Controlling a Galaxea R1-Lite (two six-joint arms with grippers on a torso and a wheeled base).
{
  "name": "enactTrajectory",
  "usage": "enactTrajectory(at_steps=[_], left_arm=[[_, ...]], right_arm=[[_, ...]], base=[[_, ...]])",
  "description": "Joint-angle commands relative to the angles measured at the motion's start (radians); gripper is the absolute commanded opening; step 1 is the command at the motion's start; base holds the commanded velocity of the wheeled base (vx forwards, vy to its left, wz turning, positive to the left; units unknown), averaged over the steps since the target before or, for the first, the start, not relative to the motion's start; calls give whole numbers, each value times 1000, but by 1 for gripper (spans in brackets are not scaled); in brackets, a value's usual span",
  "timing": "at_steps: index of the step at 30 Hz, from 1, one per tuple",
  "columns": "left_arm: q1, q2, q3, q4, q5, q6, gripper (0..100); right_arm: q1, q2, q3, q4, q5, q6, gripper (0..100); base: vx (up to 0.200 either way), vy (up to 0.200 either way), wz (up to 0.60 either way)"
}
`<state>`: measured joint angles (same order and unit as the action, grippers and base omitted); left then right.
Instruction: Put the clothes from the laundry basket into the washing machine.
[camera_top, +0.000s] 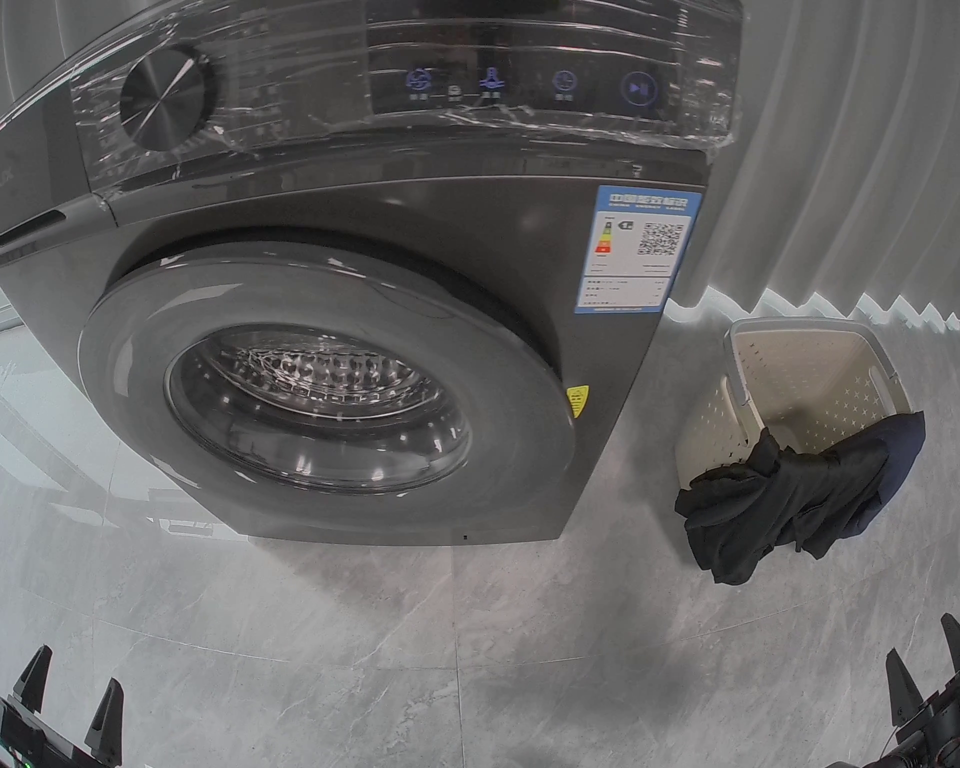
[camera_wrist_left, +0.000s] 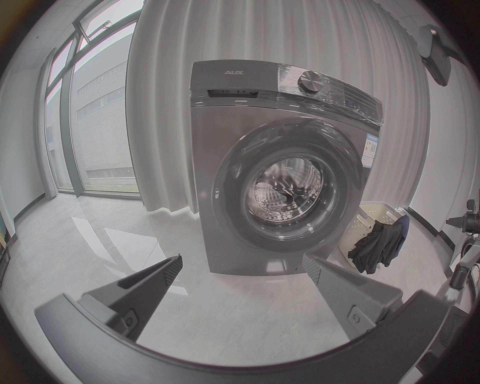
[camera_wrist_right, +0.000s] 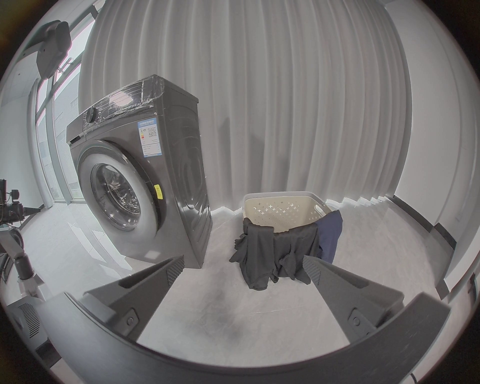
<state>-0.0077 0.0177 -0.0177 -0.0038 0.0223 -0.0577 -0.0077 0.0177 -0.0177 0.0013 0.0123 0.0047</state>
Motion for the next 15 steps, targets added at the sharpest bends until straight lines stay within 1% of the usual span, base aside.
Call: enactTrajectory(at_steps=[1,10,15], left_arm=[[0,-12,18,-1,1,-1,100],[0,-12,18,-1,1,-1,100],[0,-12,18,-1,1,-1,100]], right_arm=[[2,-15,18,0,0,0,100],[0,-15,18,0,0,0,100],[0,-15,18,0,0,0,100]], base=[[0,200,0],[0,0,0],[0,200,0]])
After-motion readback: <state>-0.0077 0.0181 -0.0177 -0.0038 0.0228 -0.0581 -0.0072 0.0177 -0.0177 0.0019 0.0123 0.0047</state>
